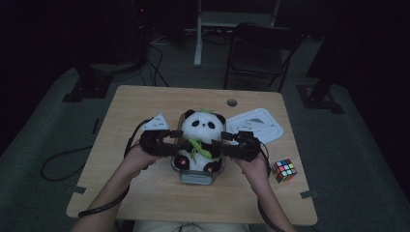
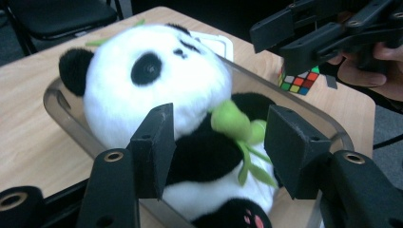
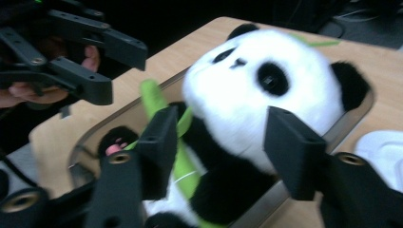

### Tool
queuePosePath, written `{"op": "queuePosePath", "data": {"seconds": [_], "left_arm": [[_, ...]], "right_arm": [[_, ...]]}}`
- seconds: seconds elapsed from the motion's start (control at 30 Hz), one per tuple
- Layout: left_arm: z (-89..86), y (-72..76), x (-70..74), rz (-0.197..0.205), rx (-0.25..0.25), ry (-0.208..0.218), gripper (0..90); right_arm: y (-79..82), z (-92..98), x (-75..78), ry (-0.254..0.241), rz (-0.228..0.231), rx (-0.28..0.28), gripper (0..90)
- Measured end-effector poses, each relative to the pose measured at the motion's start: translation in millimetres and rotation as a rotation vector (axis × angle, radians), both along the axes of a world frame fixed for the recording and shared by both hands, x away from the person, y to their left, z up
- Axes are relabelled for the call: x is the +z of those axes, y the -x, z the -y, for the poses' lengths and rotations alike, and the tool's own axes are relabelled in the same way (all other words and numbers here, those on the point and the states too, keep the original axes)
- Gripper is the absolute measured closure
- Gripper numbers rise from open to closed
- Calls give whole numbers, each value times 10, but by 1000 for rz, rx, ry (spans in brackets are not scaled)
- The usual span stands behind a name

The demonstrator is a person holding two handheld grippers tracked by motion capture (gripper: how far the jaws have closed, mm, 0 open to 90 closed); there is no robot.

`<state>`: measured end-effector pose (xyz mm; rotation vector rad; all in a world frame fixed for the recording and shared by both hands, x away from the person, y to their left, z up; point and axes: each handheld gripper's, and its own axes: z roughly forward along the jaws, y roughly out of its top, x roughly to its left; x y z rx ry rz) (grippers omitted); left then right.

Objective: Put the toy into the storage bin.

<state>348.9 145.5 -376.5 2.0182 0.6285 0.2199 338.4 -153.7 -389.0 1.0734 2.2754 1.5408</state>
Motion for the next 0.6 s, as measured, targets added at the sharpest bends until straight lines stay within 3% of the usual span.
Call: {"op": "queuePosePath", "data": {"seconds": [0.03,0.1,0.13,0.17,0.2,0.33,0.6], "left_arm": [[16,-14,9,7,2,-9,449],[46,-42,27,22,3,-4,513],[60,-62,37,22,5,-7,513],[75,-80,43,32,8,-4,538],[85,-104,49,35,9,-4,570],[134,-216,45,25,32,-19,596],[228,-381,-14,13,63,-59,628]], "right_arm": [[-21,-7,11,4,6,-6,473],[-63,-19,36,8,14,-11,626],[-83,-30,47,11,22,-24,629],[-114,-43,59,11,17,-24,704],[-147,-56,69,18,13,-20,722],[-254,-122,98,29,10,-33,745],[-473,-225,37,50,-40,-42,783]]}}
